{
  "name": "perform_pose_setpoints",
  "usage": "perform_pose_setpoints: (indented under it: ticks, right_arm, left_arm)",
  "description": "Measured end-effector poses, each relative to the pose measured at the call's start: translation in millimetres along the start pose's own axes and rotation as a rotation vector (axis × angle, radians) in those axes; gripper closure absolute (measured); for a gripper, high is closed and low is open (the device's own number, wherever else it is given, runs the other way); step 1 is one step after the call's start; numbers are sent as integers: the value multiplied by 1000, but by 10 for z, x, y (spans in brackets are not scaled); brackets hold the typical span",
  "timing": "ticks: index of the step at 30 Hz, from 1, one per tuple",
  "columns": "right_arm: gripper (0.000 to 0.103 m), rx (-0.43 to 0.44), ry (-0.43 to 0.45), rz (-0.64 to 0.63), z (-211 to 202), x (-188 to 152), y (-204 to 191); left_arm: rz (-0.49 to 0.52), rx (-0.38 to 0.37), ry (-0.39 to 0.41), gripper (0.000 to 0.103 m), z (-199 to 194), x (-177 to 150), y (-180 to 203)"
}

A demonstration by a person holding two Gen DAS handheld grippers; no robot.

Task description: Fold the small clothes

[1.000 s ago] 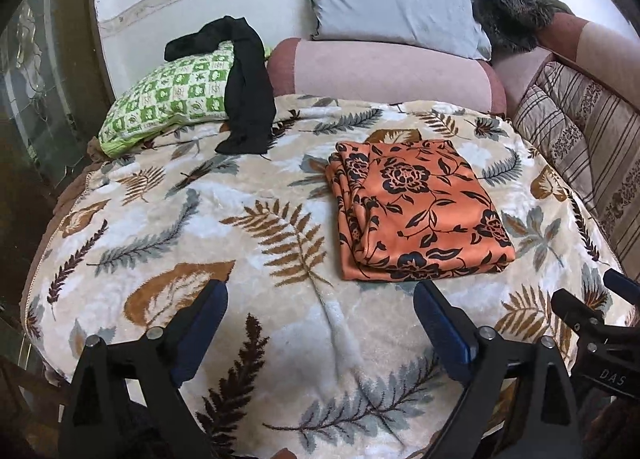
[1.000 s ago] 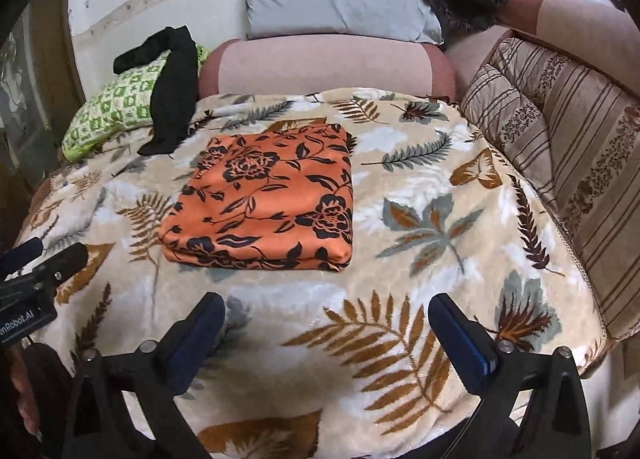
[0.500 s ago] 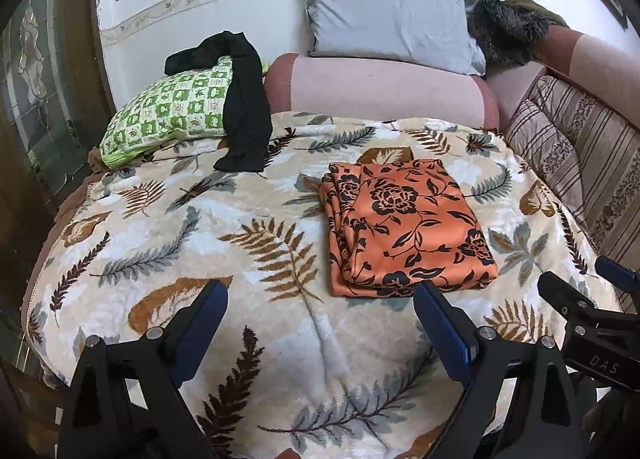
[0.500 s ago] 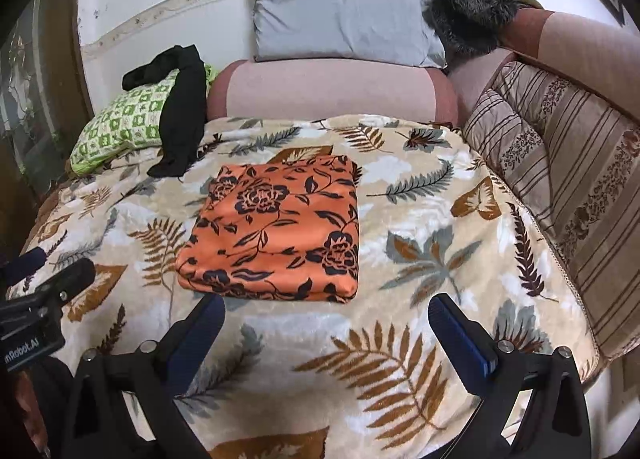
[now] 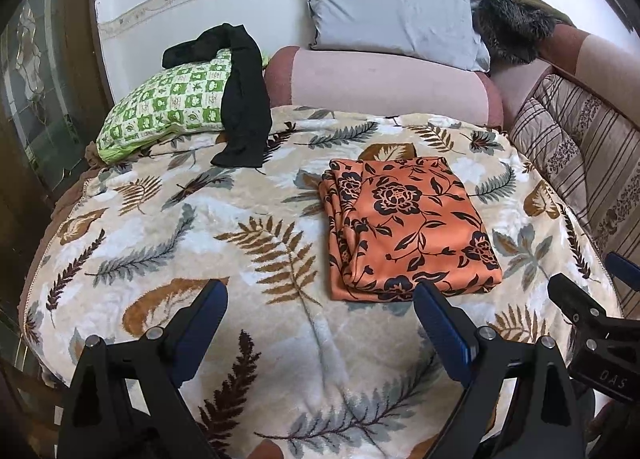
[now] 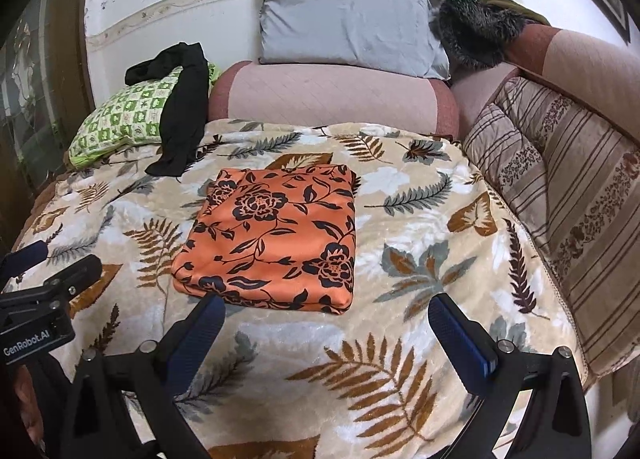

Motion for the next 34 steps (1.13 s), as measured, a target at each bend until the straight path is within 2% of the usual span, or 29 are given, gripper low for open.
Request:
perform_pose_setpoints:
  ticks: [29,32,34]
  right_arm:
    - [0,24,6,-15,146,167,-46]
    - [0,23,6,-12,139,162,-59]
    - [0,26,6,-13,150,175,-63]
  left_arm:
    - [-4,-44,-35,9,201,221,92]
    - [8,-40,-17,2,205,266,108]
    - [12,-41,-8,2,202,298,123]
Point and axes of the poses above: each gripper's, at about its wrist camera, not at the fingertips, and z roughly the way its jaws point, y to its right, x to its top, the point moved 2 cm from there along z, roughly the way its jaws point, and after that the axes turned 7 degrees about -y, right-handed, at the moved point
